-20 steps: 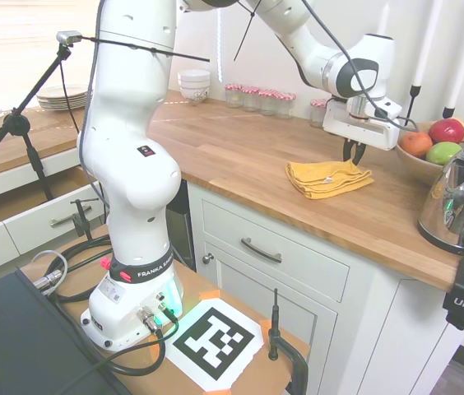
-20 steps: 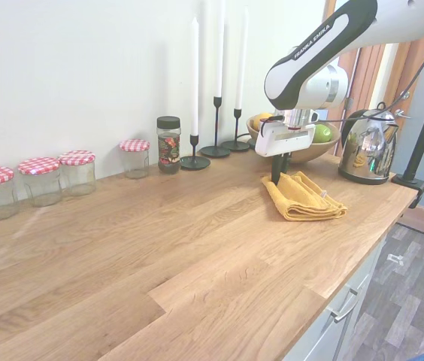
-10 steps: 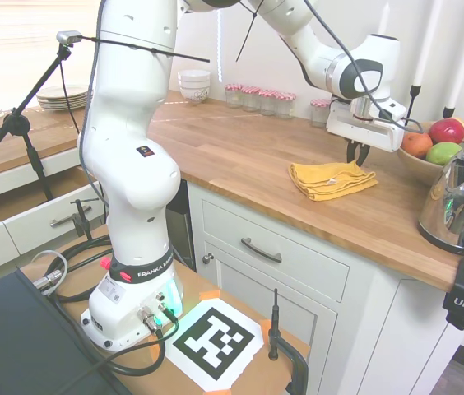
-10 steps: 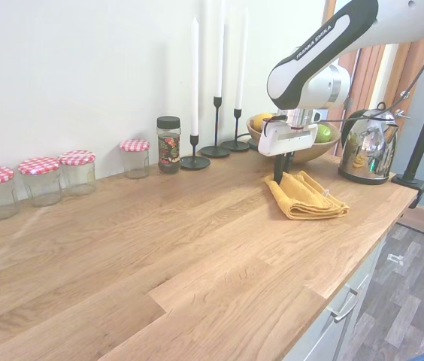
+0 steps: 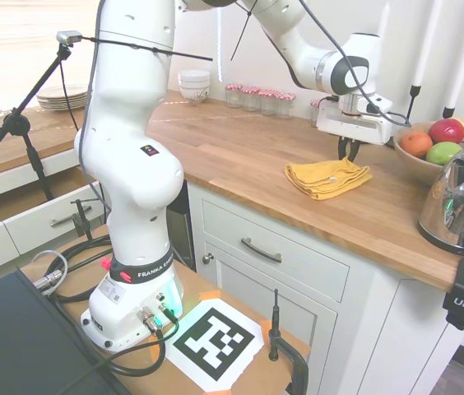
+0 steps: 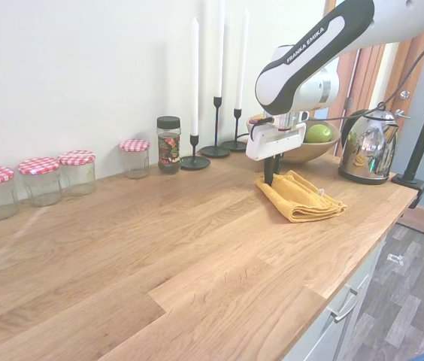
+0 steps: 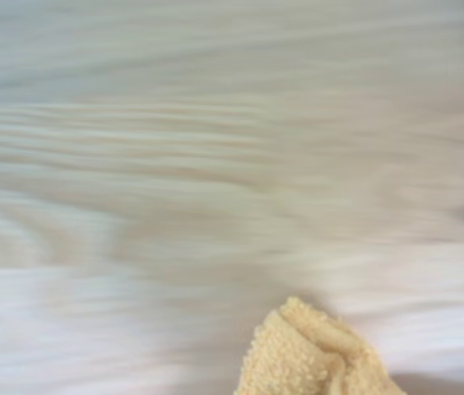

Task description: Wipe the counter

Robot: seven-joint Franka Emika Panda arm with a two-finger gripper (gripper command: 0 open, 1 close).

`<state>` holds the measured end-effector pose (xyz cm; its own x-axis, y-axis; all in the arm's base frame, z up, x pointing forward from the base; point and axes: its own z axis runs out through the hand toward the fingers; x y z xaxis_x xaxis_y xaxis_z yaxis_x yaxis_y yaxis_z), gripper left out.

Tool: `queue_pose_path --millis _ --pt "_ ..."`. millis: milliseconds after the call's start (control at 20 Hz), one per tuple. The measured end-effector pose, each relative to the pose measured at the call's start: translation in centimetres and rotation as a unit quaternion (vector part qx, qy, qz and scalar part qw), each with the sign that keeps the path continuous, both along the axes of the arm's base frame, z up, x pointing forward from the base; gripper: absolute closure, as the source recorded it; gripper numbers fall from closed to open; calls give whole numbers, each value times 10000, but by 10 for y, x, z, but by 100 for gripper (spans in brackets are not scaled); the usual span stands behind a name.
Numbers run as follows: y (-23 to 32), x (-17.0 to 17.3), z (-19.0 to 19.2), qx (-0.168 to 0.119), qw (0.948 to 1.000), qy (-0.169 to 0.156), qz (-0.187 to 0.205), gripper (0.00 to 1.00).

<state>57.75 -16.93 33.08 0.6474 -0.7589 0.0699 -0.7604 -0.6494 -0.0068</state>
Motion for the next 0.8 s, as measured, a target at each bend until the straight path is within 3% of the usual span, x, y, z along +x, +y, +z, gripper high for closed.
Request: queue_pose_path --millis 800 --pt "208 -12 -2 -289 9993 -171 160 100"
